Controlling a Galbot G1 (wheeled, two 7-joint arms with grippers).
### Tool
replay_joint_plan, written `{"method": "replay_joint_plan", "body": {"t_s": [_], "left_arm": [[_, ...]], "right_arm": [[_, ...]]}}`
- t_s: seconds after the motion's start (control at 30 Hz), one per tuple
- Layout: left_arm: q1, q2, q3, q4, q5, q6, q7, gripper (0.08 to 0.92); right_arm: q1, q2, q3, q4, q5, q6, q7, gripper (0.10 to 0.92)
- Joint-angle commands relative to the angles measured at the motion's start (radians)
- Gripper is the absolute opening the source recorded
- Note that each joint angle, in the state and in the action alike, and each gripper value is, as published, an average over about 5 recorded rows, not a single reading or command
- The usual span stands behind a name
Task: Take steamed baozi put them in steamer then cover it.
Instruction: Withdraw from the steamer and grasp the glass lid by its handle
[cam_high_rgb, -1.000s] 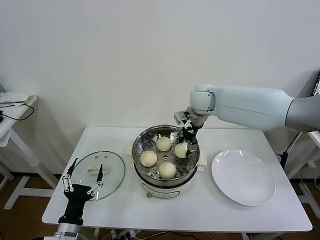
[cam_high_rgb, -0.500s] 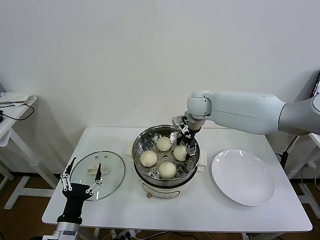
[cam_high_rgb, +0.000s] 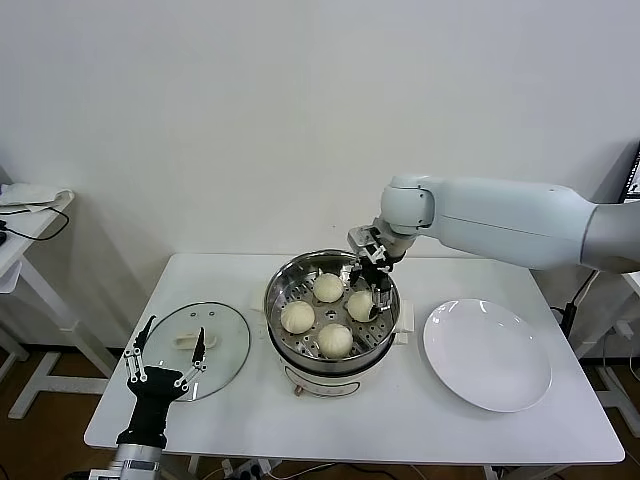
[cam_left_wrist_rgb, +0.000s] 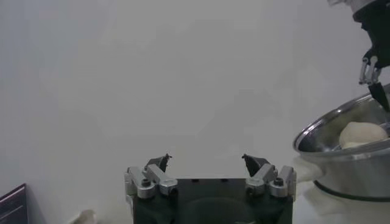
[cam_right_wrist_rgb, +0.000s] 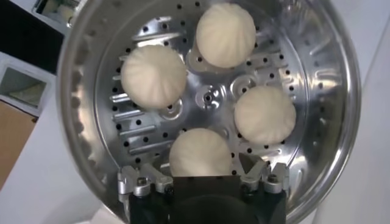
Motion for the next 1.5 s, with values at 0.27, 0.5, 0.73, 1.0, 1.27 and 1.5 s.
{"method": "replay_joint_plan", "body": {"t_s": [0.27, 0.5, 0.73, 1.0, 1.27, 1.5], "left_arm": [[-0.086, 0.019, 0.038, 0.028, 0.130, 0.125, -0.086, 0.823], [-0.119, 0.026, 0.045, 0.083, 0.194, 0.125, -0.081, 0.823], [-0.143, 0.045, 0.041, 0.148, 0.296, 0.115, -0.046, 0.823], [-0.171, 0.059, 0.033, 0.244, 0.464, 0.104, -0.036, 0.823], [-0.210, 0.079, 0.015, 0.440, 0.853, 0.084, -0.046, 0.823], [-0.247, 0.080, 0.017, 0.532, 0.994, 0.077, -0.034, 0.823]], "right_arm": [[-0.286, -0.424, 0.371, 0.251, 0.173, 0.323, 1.068, 0.823], [-0.895, -0.475, 0.988, 0.233, 0.145, 0.368, 1.358, 0.823], [-1.412, -0.378, 1.510, 0.156, 0.076, 0.481, 1.348, 0.823], [-1.738, -0.174, 1.853, 0.165, 0.029, 0.503, 1.263, 0.823], [-1.895, -0.006, 1.991, 0.184, -0.018, 0.528, 1.197, 0.823], [-1.926, 0.053, 1.991, 0.183, -0.070, 0.540, 1.186, 0.823]]}}
